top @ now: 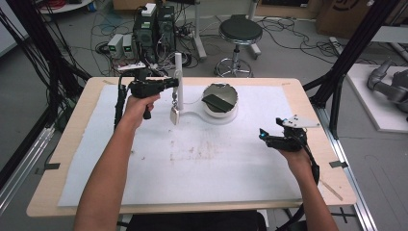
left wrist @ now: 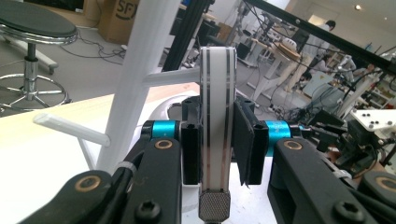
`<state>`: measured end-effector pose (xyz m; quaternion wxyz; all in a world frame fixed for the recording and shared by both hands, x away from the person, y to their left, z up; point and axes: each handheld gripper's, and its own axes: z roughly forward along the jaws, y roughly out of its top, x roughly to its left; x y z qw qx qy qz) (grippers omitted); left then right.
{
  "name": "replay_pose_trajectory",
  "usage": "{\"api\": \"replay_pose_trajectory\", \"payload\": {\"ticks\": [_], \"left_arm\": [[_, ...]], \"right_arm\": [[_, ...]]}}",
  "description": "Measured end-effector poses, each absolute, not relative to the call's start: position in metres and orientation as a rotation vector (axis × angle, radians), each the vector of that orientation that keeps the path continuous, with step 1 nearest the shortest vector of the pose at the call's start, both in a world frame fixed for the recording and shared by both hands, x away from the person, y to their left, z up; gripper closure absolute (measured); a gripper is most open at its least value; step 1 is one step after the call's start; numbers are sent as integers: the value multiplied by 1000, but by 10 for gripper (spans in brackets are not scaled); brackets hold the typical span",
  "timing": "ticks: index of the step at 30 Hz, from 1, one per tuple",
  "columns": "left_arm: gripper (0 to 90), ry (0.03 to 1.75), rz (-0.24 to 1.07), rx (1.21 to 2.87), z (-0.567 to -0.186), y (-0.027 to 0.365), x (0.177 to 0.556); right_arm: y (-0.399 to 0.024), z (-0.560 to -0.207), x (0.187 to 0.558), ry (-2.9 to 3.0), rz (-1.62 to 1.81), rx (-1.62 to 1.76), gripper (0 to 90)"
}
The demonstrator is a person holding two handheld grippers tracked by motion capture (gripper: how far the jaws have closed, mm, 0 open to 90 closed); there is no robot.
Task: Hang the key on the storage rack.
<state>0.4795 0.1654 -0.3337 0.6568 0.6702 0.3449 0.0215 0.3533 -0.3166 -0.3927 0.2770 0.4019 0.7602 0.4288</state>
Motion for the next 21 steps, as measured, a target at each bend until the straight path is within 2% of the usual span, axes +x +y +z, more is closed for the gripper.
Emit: {"api": "replay_pose_trajectory", "payload": {"ticks": [9,16,21], "left_arm": [[717,823,89,1513,-337,165,482],[555,891,173,1485,-338,173,476],[485,899,262,1472,-339,182,464]], "right_arm": [[-316,-393,353,2045,1153,1071,212],[-316,-392,353,2032,1160,1070,212],[-315,-392,353,2037,1154,1065,212]]}}
